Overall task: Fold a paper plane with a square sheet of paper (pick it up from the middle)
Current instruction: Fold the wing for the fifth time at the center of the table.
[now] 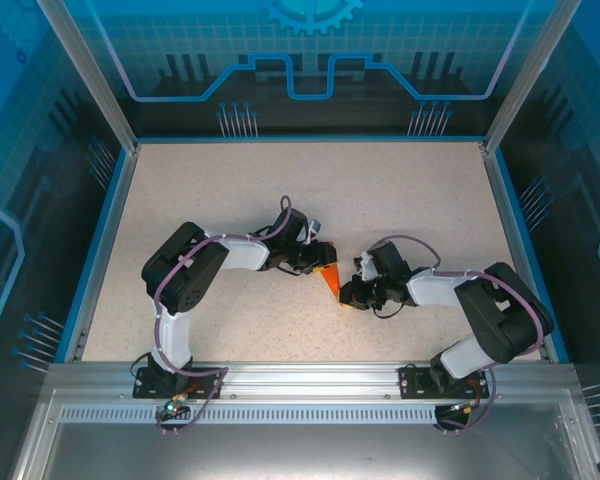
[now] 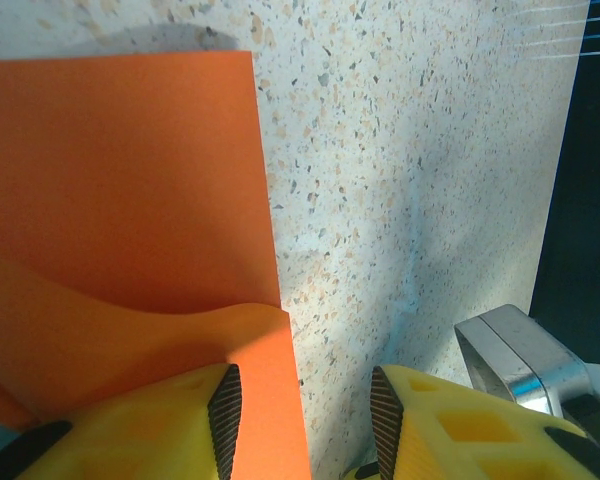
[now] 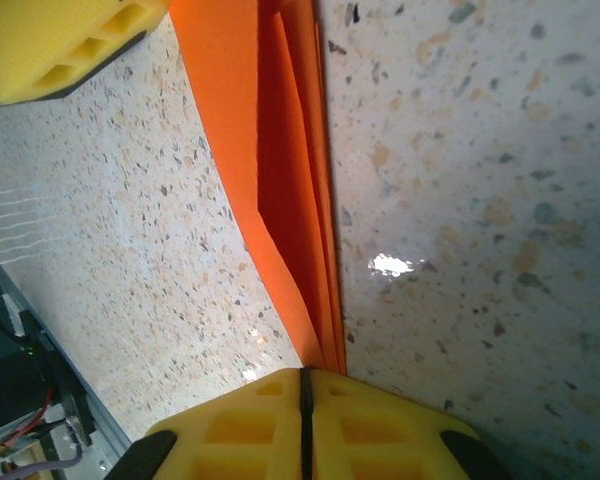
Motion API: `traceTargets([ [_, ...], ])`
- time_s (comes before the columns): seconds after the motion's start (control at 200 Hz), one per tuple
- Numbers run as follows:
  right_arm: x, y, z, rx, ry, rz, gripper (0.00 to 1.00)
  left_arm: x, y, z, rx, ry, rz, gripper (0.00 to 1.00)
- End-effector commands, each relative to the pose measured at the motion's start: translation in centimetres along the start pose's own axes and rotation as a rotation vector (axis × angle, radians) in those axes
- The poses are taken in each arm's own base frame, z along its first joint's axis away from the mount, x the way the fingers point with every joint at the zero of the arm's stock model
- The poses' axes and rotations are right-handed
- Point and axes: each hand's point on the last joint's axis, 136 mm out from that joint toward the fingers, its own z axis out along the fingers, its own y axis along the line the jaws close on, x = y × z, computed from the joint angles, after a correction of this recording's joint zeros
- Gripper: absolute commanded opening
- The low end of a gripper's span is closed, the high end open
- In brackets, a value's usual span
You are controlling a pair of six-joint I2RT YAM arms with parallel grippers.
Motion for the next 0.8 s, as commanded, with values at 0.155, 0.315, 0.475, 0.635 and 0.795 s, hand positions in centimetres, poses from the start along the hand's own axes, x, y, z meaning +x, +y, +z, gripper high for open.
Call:
traceTargets([
  [0.155, 4.3, -3.8, -0.7, 0.168, 0.126, 0.061, 0.08, 1.4, 3.5, 1.2, -0.102, 0.052, -0.044, 0.42],
  [0.315, 2.4, -0.6, -1.3, 0.056, 0.061, 0.017, 0.07, 1.5, 3.6, 1.2, -0.104, 0.058, -0.041, 0.42],
  [0.475, -0.6, 3.1, -2.6, -0.032, -0.049, -0.036, 0.08, 1.6, 3.8, 1.3, -0.104, 0.061, -0.050, 0.42],
  [0.635, -2.8, 5.1, -2.6, -0.072, -0.092, -0.038, 0.07, 1.6, 3.8, 1.3, -0.105, 0.064, -0.049, 0.42],
  [0.795, -4.2, 5.6, -1.4, -0.091, -0.100, -0.011, 0.09, 1.8, 3.9, 1.3, -0.106, 0.065, -0.050, 0.42],
])
